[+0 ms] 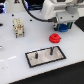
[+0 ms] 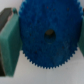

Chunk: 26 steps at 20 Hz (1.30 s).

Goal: Insert the blue gear onto the right peg, followed by the red gear

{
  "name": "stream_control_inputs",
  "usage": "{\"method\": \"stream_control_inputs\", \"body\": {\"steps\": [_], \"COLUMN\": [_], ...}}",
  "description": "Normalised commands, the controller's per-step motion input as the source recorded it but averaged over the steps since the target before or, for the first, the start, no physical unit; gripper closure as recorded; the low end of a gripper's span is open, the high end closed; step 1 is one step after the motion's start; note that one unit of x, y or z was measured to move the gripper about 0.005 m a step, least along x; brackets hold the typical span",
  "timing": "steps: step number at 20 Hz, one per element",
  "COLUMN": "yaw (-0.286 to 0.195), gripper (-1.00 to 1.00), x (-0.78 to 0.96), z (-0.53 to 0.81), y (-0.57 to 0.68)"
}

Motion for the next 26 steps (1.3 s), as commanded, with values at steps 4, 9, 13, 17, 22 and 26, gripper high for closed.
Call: {"method": "stream_control_inputs", "body": {"steps": [4,9,13,17,22,26], "yaw": [0.0,0.0,0.0,0.0,0.0,0.0], "gripper": [1.0,1.0,1.0,1.0,1.0,1.0], "x": [0.04,0.27,0.47,0.59,0.63,0.65], "z": [0.09,0.52,0.59,0.57,0.55,0.49], "y": [-0.01,-0.09,-0.18,-0.26,-0.32,-0.33]}}
